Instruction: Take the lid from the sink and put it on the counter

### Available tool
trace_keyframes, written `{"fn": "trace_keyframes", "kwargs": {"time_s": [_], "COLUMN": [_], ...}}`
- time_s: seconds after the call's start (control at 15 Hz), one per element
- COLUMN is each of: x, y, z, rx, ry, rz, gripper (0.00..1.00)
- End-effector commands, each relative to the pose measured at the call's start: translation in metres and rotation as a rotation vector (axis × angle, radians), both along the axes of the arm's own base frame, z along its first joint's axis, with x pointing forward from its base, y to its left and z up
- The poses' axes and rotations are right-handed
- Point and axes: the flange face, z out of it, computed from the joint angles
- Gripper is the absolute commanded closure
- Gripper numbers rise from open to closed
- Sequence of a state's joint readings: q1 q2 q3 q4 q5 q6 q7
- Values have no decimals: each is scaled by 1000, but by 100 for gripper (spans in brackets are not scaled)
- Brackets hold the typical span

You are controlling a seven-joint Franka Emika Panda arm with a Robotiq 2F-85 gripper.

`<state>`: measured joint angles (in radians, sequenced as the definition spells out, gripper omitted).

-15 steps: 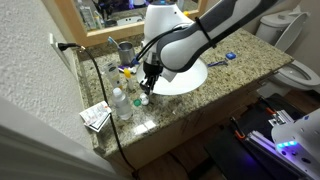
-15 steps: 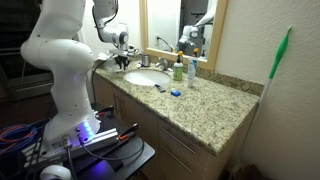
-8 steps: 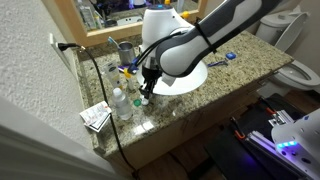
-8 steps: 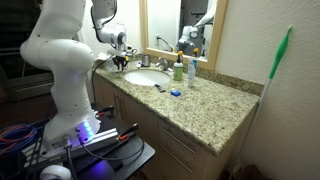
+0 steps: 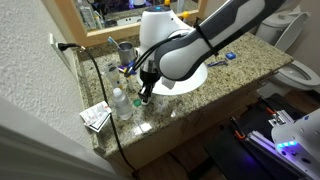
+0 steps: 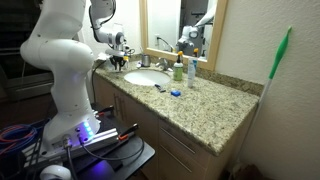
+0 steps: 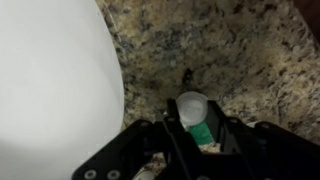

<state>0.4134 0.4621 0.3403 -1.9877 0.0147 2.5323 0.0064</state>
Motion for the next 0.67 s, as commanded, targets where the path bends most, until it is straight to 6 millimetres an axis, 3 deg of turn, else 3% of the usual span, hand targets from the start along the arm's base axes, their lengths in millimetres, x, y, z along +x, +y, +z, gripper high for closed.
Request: {"fn": "trace_keyframes", "kwargs": {"time_s": [0.0,0.6], "x": [-1,-13], "y": [0,16], "z": [-9,-5], "rx": [3,31], "ry": [-6,-67], "rz": [31,94], "gripper": [92,92]}}
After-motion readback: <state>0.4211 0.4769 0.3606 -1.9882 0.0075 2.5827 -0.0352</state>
